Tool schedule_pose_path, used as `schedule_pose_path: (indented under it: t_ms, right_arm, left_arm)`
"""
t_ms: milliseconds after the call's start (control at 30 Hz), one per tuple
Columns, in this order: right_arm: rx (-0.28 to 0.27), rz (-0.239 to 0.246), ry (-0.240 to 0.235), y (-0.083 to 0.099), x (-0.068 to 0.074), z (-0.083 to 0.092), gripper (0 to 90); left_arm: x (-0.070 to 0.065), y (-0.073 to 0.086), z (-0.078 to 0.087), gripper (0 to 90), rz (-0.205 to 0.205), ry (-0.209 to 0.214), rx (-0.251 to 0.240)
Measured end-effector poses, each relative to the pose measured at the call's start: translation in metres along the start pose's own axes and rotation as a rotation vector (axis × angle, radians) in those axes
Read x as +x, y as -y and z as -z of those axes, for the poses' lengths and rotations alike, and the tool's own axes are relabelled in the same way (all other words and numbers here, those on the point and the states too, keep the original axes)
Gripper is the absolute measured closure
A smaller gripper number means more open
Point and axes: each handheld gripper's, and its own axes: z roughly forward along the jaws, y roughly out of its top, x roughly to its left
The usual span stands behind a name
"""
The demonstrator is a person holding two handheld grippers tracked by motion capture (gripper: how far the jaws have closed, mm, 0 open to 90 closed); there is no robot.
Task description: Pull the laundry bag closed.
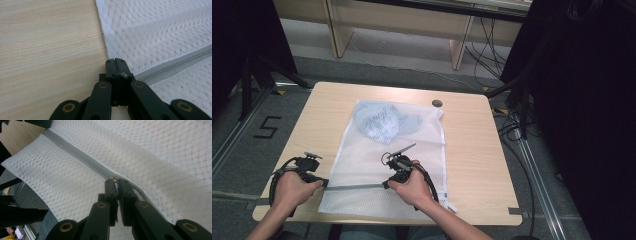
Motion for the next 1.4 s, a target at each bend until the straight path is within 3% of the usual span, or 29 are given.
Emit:
schedule_pose_path:
  t_ms: [167,367,600,700,833,1067,1400]
  right_arm:
    - [-0.018,-0.001,0.011,0.004,-0.004,0.001,86.9]
    - [-0.002,-0.023,-0.004,0.006,-0.006,0.004,86.9]
    - [-0.014,0.004,-0.002,0.009,-0.01,0.004,86.9]
    - [-0.01,-0.027,0.007,0.01,-0.01,0.005,86.9]
    - [-0.007,-0.008,0.0,0.01,-0.012,0.006,86.9]
    - [-0.001,-0.028,-0.004,0.01,-0.013,0.008,86.9]
    - [-0.009,-0.014,0.014,0.011,-0.016,0.008,86.9]
  left_arm:
    - [-0.001,0.0,0.0,89.8,-0.001,0.001,0.0]
    - [-0.001,0.0,0.0,89.6,-0.002,-0.001,0.001]
    - [-0.001,0.0,0.0,89.6,-0.002,0.0,0.0]
    - [-0.001,0.0,0.0,89.6,-0.003,0.0,0.001]
    - [-0.001,0.0,0.0,89.6,-0.006,-0.004,0.002]
    - [-0.002,-0.001,0.0,89.6,-0.006,-0.005,0.003]
    - [-0.002,-0.001,-0.001,89.6,-0.001,-0.005,-0.001]
